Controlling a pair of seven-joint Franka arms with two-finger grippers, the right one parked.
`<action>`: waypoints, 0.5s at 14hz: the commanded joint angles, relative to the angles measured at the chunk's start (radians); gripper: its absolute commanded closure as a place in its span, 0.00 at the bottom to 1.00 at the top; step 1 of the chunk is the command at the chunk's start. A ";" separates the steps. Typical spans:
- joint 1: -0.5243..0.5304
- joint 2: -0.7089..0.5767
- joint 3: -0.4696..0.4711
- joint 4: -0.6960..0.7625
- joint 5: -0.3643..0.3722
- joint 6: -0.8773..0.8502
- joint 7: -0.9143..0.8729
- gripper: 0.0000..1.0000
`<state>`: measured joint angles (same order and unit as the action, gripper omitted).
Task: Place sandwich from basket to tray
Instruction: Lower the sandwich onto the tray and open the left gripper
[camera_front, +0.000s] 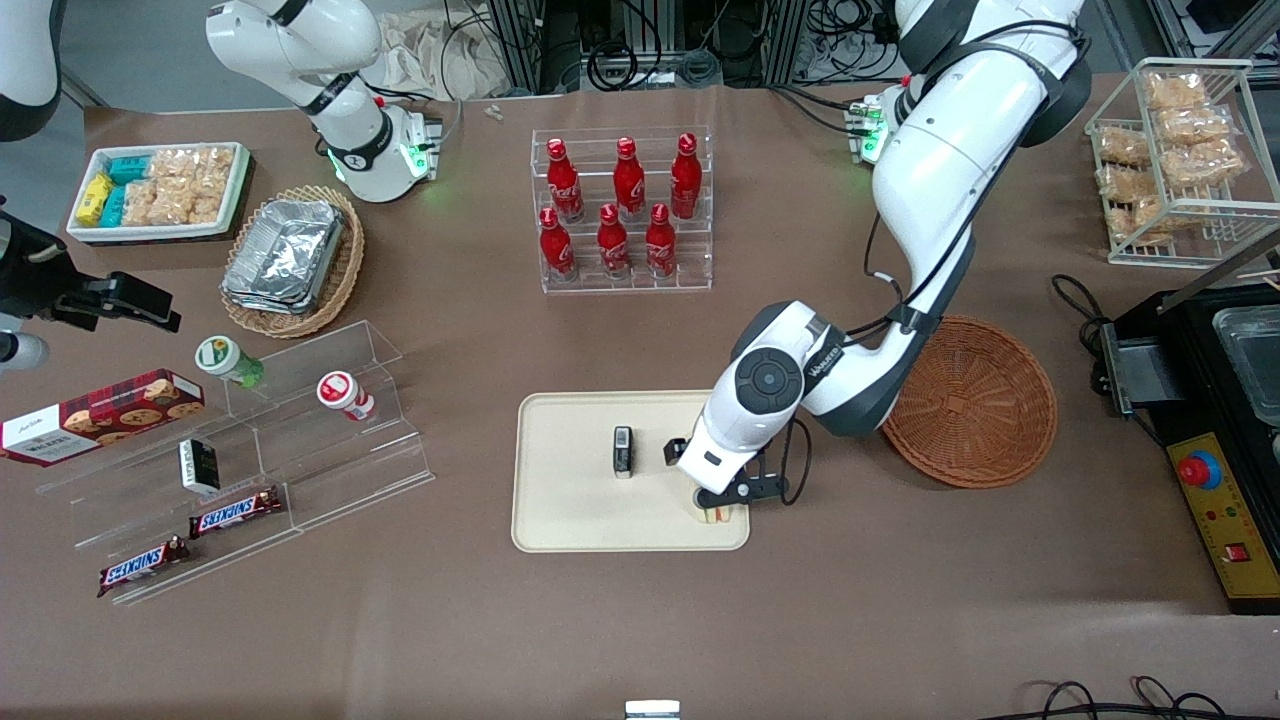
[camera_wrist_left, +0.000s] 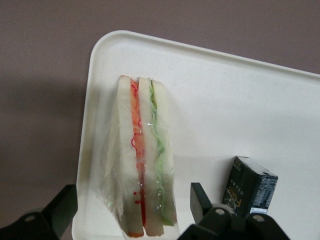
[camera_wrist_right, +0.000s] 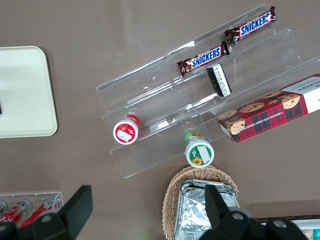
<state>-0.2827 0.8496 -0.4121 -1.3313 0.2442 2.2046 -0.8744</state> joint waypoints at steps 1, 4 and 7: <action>-0.009 -0.016 -0.002 0.029 0.023 -0.012 -0.031 0.00; 0.022 -0.148 -0.002 0.026 -0.005 -0.215 -0.061 0.00; 0.074 -0.285 -0.005 0.014 -0.006 -0.446 -0.037 0.00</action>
<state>-0.2512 0.6707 -0.4137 -1.2692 0.2430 1.8424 -0.9003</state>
